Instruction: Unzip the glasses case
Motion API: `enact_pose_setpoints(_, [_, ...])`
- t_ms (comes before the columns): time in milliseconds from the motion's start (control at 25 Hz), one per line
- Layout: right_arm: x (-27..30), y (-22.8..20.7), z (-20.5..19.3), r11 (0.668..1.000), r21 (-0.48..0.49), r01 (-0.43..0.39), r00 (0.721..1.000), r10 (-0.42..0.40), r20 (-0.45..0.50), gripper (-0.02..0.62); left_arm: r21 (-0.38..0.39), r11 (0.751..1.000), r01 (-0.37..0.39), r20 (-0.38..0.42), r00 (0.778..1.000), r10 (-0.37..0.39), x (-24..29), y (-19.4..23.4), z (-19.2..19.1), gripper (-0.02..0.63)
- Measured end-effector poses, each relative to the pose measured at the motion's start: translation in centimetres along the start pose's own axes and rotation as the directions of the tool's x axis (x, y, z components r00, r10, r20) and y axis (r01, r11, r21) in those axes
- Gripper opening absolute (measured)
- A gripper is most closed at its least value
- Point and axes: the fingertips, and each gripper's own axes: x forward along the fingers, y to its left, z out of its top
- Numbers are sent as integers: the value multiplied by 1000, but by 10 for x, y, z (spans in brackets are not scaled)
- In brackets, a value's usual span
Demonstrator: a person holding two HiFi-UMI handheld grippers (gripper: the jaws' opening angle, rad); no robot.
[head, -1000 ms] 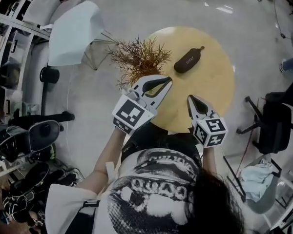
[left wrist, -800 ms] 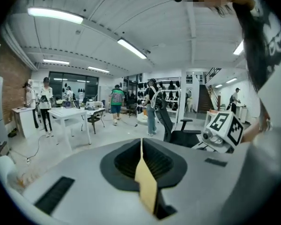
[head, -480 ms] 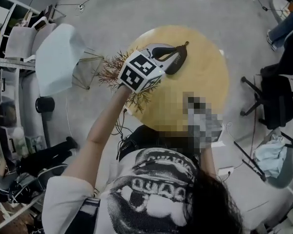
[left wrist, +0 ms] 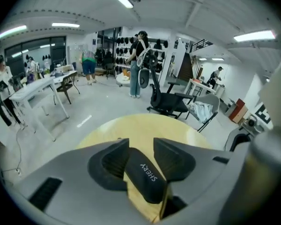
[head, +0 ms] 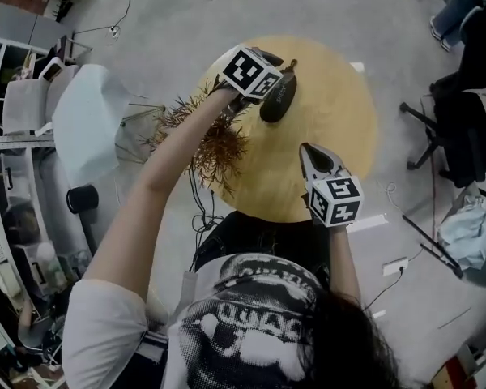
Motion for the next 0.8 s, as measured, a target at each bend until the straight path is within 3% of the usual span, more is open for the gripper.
enact_pose_setpoints(200, [18, -8, -1, 999, 36, 14, 1000, -15, 17, 0, -44, 999, 23, -207, 978, -31, 48, 6, -33, 299])
enact_pose_setpoints(320, [26, -18, -5, 998, 67, 21, 1000, -23, 21, 0, -122, 992, 18, -300, 952, -54, 71, 5, -62, 315])
enact_pose_setpoints(560, [42, -28, -15, 994, 104, 33, 999, -35, 11, 0, -329, 944, -36, -269, 961, -57, 85, 14, -75, 327])
enact_pose_setpoints(680, [51, -27, -23, 993, 111, 43, 999, -43, 0, 0, -420, 906, -47, -284, 955, -82, 87, 11, -81, 330])
enact_pose_setpoints(800, [62, -22, -28, 996, 66, 65, 998, -65, -7, 0, -569, 819, -69, -288, 950, -120, 92, 8, -89, 314])
